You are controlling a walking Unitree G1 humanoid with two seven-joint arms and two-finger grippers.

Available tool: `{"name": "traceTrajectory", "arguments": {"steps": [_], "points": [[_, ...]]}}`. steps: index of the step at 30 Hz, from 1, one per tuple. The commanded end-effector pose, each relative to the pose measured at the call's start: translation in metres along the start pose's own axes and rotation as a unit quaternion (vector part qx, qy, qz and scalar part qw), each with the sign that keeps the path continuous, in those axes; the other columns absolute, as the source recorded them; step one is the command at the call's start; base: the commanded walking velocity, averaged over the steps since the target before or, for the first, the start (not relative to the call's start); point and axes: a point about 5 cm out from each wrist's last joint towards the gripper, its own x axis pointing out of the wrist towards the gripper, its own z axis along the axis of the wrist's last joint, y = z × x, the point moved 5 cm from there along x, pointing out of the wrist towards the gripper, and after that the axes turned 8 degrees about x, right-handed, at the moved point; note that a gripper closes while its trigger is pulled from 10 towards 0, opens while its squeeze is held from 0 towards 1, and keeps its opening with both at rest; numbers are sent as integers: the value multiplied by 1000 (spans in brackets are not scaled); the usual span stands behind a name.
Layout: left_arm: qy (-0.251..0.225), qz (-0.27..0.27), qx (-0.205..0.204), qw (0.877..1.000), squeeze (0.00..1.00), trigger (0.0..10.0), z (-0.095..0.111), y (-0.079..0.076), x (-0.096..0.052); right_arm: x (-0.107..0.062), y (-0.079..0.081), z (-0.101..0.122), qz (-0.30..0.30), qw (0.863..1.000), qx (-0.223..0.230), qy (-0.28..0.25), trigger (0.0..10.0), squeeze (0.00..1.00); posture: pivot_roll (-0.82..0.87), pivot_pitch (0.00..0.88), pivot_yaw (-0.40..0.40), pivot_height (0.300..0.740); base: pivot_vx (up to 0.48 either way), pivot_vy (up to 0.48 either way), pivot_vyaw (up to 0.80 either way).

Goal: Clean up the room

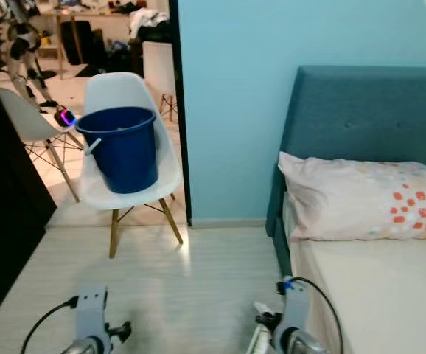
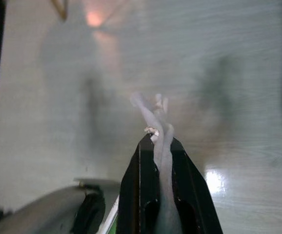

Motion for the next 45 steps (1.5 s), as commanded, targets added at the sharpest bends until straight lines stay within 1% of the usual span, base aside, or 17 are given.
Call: {"name": "traceTrajectory", "arguments": {"steps": [1, 7, 13, 17, 18, 21, 23, 28, 31, 34, 36, 39, 40, 41, 42, 44, 45], "points": [[12, -2, 0, 1000, 0, 10000, -7, 0, -1, 1, 2, -2, 2, 1000, -19, 6, 10000, 0, -25, 0, -52, 708, 0, 0, 0], [10, -5, 3, 1000, 0, 10000, -5, 0, -1, 3, 7, 2, 5, 1000, -21, 1, 10000, 0, -26, 0, -49, 708, 0, 0, 0], [-3, -15, 5, 1000, 0, 10000, 4, -1, 1, 8, 25, 34, 37, 997, -43, -43, 10000, 0, -23, 0, -48, 708, 151, 0, 0], [-17, -14, 2, 1000, 0, 10000, 13, -1, 2, 11, 45, 57, 76, 991, -89, -71, 10000, 0, -23, 0, -49, 708, 326, 0, 400], [-17, -14, 2, 1000, 0, 10000, 13, -1, 2, 11, 45, 57, 76, 991, -89, -71, 10000, 0, -23, 0, -49, 708, 341, 0, 800], [-45, -15, -12, 999, 0, 10000, 32, -2, 4, 12, 63, 75, 103, 983, -120, -90, 10000, 0, -21, 0, -53, 708, 360, 0, 796], [-45, -15, -12, 999, 0, 10000, 32, -2, 4, 12, 63, 75, 103, 983, -120, -90, 10000, 0, -21, 0, -53, 708, 368, 0, 794], [-87, -19, -31, 996, 0, 10000, 59, -3, 5, 12, 80, 94, 125, 975, -140, -119, 10000, 0, -20, 0, -53, 708, 372, 0, 550], [-100, -21, -39, 994, 0, 10000, 68, -2, 5, 11, 85, 104, 129, 973, -140, -135, 10000, 0, -26, 0, -49, 708, 380, 0, 0], [-127, -27, -55, 990, 0, 10000, 87, -3, 5, 7, 102, 131, 151, 964, -132, -177, 10000, 0, -14, 0, -59, 708, 387, 0, 0], [-127, -27, -55, 990, 0, 10000, 87, -3, 5, 7, 102, 131, 151, 964, -132, -177, 10000, 0, -14, 0, -59, 708, 390, 0, 0], [-157, -32, -56, 986, 0, 10000, 106, -5, 4, -3, 143, 160, 234, 937, -147, -213, 10000, 0, -23, 0, -50, 708, 394, 0, 0], [-157, -32, -56, 986, 0, 10000, 106, -5, 4, -3, 143, 160, 234, 937, -147, -213, 10000, 0, -23, 0, -50, 708, 390, 0, 0], [-160, -33, -55, 985, 0, 10000, 108, -6, 4, -9, 159, 167, 270, 925, -152, -221, 10000, 0, -23, 0, -50, 708, 394, 0, 0], [-160, -33, -55, 985, 0, 10000, 108, -6, 4, -9, 159, 167, 270, 925, -152, -221, 10000, 0, -23, 0, -50, 708, 394, 0, 0], [-164, -33, -54, 984, 0, 10000, 110, -7, 4, -24, 188, 185, 343, 896, -147, -241, 10000, 0, -22, 0, -50, 708, 399, 0, 0], [-164, -33, -54, 984, 0, 10000, 110, -7, 4, -24, 188, 185, 343, 896, -147, -241, 10000, 0, -22, 0, -50, 708, 401, 0, 0]]}}
